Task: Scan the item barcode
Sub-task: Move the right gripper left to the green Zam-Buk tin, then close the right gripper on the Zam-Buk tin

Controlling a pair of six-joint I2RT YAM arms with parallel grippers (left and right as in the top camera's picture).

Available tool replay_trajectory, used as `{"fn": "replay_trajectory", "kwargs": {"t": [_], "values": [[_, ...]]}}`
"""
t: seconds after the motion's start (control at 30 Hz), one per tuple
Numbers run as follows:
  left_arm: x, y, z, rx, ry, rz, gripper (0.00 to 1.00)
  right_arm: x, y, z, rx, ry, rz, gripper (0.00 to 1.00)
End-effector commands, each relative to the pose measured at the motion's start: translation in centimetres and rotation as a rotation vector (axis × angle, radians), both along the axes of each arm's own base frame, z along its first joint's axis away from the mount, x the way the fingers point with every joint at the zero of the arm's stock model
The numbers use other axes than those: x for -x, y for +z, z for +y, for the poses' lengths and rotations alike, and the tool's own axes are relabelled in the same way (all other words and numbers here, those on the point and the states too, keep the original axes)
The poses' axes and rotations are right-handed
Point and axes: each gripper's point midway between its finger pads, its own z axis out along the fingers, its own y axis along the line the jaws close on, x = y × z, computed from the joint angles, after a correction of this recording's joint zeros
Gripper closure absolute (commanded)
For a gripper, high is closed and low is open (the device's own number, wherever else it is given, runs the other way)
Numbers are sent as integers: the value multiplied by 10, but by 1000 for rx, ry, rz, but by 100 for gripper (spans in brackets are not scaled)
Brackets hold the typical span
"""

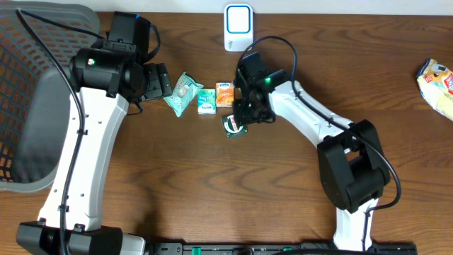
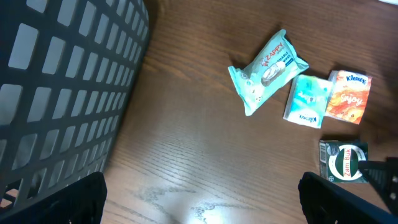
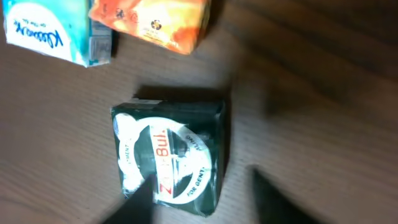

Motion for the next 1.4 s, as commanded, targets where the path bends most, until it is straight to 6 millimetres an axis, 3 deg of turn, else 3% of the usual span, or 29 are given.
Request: {"fn": "replay_trajectory", "kwargs": {"t": [0.0, 0.07, 0.23, 0.4, 0.53, 0.7, 0.83, 1.1, 1.37], "values": [[1, 0, 3, -8, 14, 2, 2, 1, -2, -5, 22, -84, 18, 87], [1, 0, 3, -8, 14, 2, 2, 0, -2, -7, 21, -105, 24, 93], [1, 0, 3, -8, 14, 2, 2, 0, 4, -6, 4, -113, 40, 90], [1, 0, 3, -8, 14, 2, 2, 0, 17, 25, -160, -69, 65, 90], [1, 0, 3, -8, 14, 2, 2, -16, 25, 37, -229, -115, 19, 98], [1, 0, 3, -8, 14, 2, 2, -35, 29, 39, -242, -173, -46, 98], [1, 0, 3, -8, 14, 2, 2, -36, 23, 41, -223, -212, -49, 99], [1, 0, 3, -8, 14, 2, 2, -20, -8, 58, -187, -185, 8, 99], [1, 0, 3, -8, 14, 2, 2, -13, -17, 59, -119, -175, -14, 99]]}}
